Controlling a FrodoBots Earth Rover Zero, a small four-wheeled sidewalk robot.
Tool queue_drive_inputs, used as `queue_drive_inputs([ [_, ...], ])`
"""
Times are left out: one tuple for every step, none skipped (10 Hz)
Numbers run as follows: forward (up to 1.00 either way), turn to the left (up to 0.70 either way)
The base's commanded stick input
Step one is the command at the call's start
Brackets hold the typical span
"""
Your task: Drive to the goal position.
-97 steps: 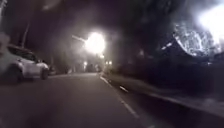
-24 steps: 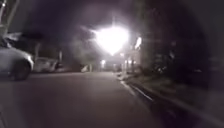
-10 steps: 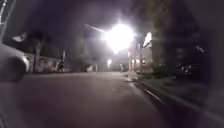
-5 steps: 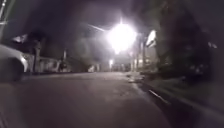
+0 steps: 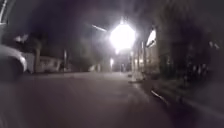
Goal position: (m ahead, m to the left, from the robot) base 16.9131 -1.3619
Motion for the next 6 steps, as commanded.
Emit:
queue_drive_inputs([
  [0.7,0.0],
  [0.7,0.0],
  [0.7,0.0],
  [0.7,0.0],
  [0.7,0.0],
  [0.7,0.0],
])
